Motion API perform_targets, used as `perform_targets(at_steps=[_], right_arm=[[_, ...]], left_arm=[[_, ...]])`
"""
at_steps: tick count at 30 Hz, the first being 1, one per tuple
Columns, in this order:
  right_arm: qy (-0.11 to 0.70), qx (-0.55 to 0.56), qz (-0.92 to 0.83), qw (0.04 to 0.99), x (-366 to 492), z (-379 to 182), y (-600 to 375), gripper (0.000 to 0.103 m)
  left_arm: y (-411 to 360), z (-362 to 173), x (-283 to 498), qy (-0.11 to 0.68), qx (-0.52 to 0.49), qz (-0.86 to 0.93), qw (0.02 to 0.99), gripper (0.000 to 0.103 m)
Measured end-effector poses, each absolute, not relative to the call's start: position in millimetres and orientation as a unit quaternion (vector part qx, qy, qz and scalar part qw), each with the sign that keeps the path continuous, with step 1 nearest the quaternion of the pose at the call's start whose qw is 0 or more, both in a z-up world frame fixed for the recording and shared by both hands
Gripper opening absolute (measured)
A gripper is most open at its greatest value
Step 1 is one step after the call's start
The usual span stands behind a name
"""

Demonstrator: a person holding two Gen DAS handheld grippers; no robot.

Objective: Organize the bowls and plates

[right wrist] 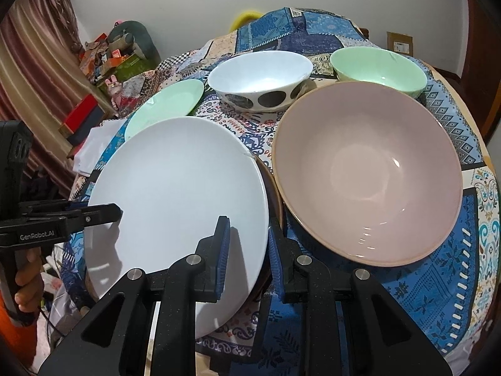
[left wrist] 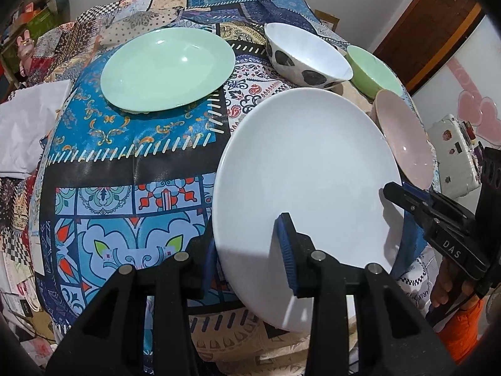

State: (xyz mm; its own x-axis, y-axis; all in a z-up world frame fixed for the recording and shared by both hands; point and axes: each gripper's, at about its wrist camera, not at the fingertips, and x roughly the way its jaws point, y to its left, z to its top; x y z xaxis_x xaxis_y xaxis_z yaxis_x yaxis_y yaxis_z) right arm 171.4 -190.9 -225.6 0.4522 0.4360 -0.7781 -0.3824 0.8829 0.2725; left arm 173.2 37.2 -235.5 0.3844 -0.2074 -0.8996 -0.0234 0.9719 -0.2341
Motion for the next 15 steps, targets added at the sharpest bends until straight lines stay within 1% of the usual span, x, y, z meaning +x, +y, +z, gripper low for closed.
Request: perform_targets(at_steps=[15], right_arm=[[0.466,0.030,0.237,0.852,170.8,-231.1,-186.8,0.022]], left_arm=[[46.0,-251.2,188.4,0.563,-0.123,-0.039,0.816,0.038]])
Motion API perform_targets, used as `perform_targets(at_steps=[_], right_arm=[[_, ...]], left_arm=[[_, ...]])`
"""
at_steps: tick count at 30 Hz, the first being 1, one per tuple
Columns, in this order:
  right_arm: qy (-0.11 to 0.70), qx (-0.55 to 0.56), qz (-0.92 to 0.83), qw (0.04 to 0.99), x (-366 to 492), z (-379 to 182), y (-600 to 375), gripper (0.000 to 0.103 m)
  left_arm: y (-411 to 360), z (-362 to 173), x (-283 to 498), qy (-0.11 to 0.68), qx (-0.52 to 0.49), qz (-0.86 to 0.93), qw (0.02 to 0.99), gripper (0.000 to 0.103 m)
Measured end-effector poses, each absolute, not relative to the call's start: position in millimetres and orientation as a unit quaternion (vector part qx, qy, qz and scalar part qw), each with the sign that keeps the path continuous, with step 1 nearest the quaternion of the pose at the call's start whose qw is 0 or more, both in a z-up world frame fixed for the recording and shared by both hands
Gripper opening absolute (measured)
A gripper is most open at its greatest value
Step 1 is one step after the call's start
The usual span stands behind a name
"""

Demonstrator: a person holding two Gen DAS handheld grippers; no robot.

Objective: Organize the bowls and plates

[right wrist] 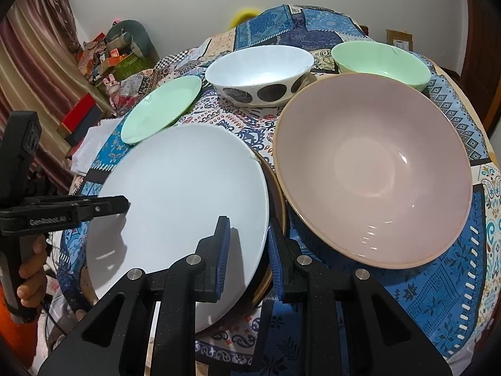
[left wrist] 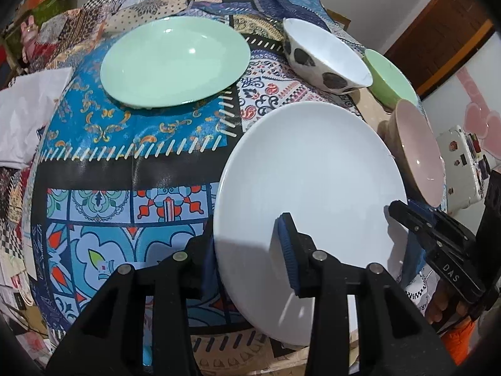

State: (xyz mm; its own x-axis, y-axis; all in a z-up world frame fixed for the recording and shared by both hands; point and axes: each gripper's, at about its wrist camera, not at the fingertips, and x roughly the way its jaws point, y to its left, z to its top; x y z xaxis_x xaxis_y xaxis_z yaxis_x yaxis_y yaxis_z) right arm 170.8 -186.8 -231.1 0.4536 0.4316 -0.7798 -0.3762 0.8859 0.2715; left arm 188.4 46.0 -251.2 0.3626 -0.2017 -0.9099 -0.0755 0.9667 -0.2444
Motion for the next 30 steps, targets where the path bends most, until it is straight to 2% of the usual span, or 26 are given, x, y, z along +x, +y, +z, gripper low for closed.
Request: perform_targets(at_steps=[14,25,30], right_arm=[[0.448,-0.006,0.215,0.868,164.0,-224.7,-187.2,0.024],[0.410,-0.020,0.250,0.877,158.0,-190.1,-165.2,0.025],[0.399,-0.020,0.270,0.876,166.8,-178.3,-145.0,0.033]], left_arm=[[39.2,-258.0,193.6,0.567,-0.114,-0.037,0.815,0.037],[47.6,-222.4,179.9,0.523,-0.087,-0.030,0.847,0.037],[66.7,-196.2,174.6,0.493,-0.073,-0.006,0.867,0.045]])
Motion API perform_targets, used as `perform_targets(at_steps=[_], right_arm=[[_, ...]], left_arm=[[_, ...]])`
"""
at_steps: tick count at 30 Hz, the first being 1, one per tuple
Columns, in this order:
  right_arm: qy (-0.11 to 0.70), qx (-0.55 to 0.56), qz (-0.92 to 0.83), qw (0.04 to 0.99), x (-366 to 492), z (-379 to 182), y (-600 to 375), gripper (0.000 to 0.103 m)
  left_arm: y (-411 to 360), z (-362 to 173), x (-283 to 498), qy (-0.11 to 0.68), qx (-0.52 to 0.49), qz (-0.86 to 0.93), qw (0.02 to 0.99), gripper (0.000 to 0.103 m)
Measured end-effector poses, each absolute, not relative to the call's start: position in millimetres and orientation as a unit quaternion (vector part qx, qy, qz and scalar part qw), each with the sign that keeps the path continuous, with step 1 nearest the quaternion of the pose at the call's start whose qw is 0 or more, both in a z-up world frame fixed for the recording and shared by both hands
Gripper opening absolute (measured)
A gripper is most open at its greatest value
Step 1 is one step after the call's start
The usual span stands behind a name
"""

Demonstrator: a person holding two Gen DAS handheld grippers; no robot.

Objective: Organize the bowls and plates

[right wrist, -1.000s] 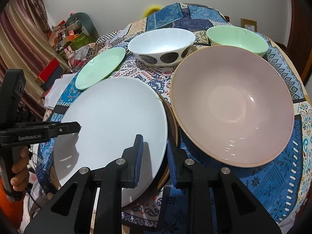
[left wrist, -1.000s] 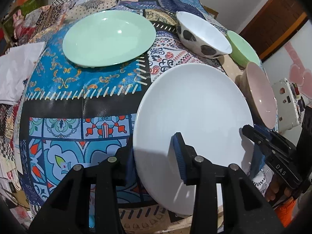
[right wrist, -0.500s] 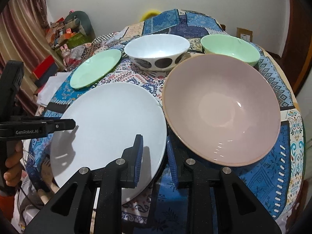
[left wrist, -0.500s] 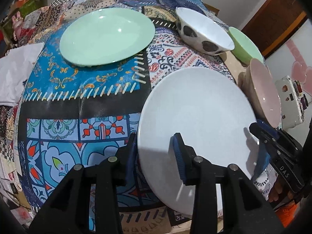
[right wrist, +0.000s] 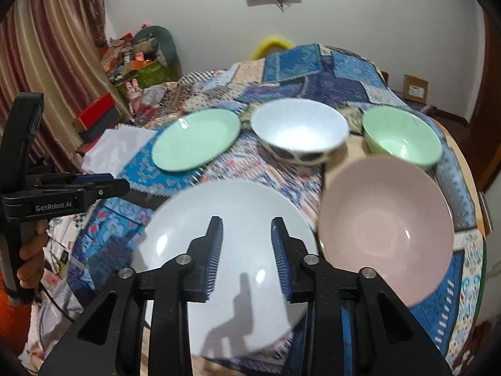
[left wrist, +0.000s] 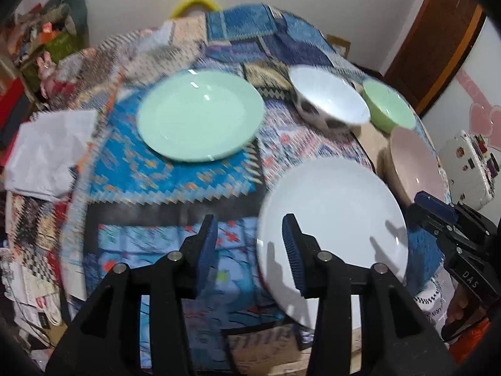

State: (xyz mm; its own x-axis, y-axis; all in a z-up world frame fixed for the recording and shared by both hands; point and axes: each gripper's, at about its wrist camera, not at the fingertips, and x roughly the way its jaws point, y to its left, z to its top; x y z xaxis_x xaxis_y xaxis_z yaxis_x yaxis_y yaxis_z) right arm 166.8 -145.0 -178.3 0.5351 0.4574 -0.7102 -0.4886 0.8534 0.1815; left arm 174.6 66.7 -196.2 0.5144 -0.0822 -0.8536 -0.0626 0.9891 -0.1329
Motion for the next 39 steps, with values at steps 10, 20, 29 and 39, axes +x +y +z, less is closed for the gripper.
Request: perform_targets(at_steps=[10,20,29,39], right_arm=[[0.393,-0.026,0.297,0.870,198.5,-171.3,-95.4,0.044],[0.424,-0.044,0.304,0.852,236.1,-189.7,-54.5,0.044],[0.464,-0.062,0.296,0.832,270.1,-216.9,-28.4,0.044],[0.494,-0.063,0.284,0.819,293.2,-235.4,-14.3,0.036]], left_arm=[[145.1,-160.8,185.6,0.453,-0.053,0.074,0.887,0.066],[198.4,-186.9,236.4,0.482,-0.058,0.089,0.870,0.070],[226.3,-239.1,298.9,0.520,-0.062,0.077,0.849,0.070],[221.4,-275.9,335.9,0.537,-0.054,0.028,0.841,0.061]])
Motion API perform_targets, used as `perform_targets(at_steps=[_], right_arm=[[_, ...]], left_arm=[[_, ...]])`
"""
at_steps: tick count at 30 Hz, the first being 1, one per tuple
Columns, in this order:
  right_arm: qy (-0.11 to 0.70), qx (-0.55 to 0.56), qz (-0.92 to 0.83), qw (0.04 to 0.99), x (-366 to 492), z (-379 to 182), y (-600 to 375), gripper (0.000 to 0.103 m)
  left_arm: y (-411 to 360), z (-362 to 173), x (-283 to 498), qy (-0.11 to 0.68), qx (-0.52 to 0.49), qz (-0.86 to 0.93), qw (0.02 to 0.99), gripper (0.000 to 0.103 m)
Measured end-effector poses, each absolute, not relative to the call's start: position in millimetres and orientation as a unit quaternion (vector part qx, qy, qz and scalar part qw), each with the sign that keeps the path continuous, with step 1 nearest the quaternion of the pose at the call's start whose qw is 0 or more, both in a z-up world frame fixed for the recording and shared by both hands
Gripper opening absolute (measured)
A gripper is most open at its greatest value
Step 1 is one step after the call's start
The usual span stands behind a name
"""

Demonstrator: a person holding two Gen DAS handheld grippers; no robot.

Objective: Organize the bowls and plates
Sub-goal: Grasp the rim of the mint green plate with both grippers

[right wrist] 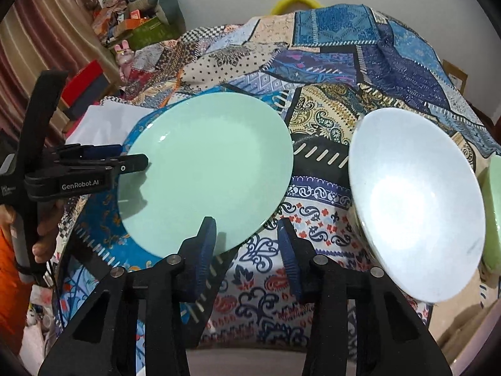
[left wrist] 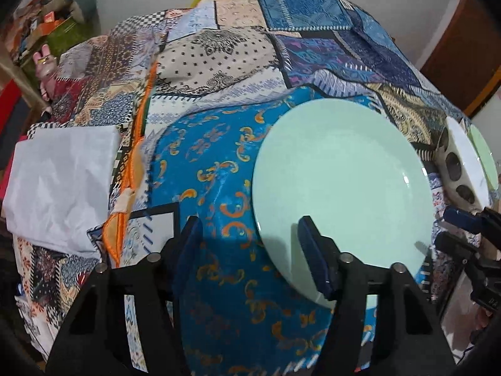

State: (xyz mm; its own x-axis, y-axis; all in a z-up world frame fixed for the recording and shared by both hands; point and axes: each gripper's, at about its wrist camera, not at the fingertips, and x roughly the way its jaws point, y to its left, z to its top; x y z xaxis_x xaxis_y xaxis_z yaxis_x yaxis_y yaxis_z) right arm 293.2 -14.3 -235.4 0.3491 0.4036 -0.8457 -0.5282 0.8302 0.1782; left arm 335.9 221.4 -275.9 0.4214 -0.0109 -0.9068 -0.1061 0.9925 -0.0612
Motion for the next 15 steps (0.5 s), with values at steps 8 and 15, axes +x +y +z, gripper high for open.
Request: perform_targets(at_steps=[8,15], right_arm=[[0.498,-0.077,0.274,0.819,302.9,-243.6,-3.5,0.034],[0.506,-0.065,0.271,0.817,312.0,-248.3,0.0,0.035]], left_arm=[[225.2,-279.0,345.8,0.525,-0.051,0.016,0.849,0.051],[229.5,-277.0,352.8,0.516,-0.057,0.000,0.855,0.042]])
